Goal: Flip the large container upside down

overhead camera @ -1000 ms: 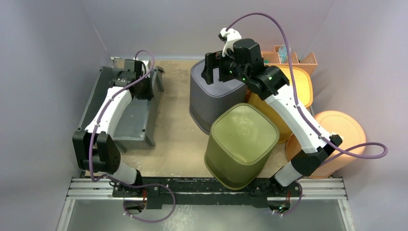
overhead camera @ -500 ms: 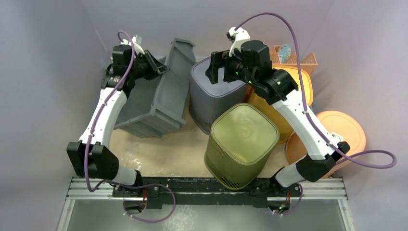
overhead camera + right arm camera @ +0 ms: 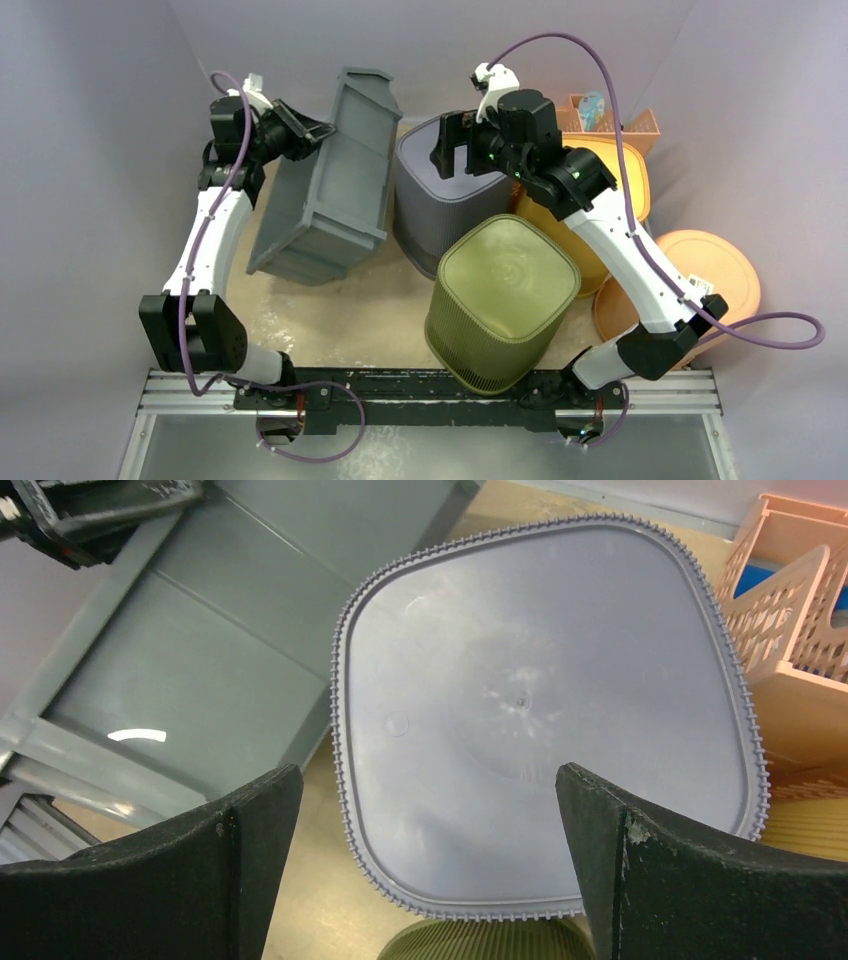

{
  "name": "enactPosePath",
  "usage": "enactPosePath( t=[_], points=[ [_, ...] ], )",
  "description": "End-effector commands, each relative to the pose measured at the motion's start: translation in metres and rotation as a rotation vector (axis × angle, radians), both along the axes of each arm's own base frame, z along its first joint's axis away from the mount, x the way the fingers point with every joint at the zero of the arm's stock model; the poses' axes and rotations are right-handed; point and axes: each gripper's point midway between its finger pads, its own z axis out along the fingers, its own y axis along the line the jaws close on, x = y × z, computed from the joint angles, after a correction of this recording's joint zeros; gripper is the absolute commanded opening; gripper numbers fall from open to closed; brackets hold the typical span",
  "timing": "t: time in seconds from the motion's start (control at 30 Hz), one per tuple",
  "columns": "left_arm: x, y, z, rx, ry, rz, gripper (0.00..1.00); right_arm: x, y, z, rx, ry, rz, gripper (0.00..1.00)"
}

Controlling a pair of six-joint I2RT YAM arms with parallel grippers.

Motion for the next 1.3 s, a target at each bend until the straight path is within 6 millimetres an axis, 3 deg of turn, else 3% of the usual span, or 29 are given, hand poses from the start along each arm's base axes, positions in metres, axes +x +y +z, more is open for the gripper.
enactPosePath(
  t=[0.0, 0.17, 0.27, 0.33, 0.47, 0.6, 0.9, 1.27],
  points=[
    [0.003, 0.024, 0.066, -0.124, -0.202, 0.014, 0.0, -0.002, -0.011, 0.021, 0.031, -0.066, -0.031, 1.0],
    [0.021, 0.049, 0.041, -0.221, -0.136, -0.024, 0.0, -0.004, -0.013, 0.021, 0.029, -0.067, -0.034, 1.0],
    [0.028, 0.073, 0.031, -0.168, -0.13, 0.002, 0.03, -0.006, -0.016, 0.021, 0.031, -0.069, -0.041, 1.0],
    [0.029, 0.093, 0.012, -0.084, -0.058, 0.042, 0.19, -0.007, -0.018, 0.021, 0.031, -0.071, -0.045, 1.0],
    [0.029, 0.133, 0.002, 0.109, -0.004, 0.14, 0.48, -0.007, -0.019, 0.017, 0.01, -0.061, -0.046, 1.0],
    [0.024, 0.165, 0.006, 0.311, 0.046, 0.227, 0.56, -0.006, -0.019, 0.018, 0.003, -0.058, -0.044, 1.0],
    [0.0, 0.212, 0.009, 0.613, 0.133, 0.377, 0.57, -0.009, -0.017, 0.019, -0.002, -0.051, -0.023, 1.0],
    [-0.031, 0.218, 0.008, 0.781, 0.142, 0.45, 0.57, -0.015, -0.017, 0.021, -0.006, -0.042, -0.004, 1.0]
  ],
)
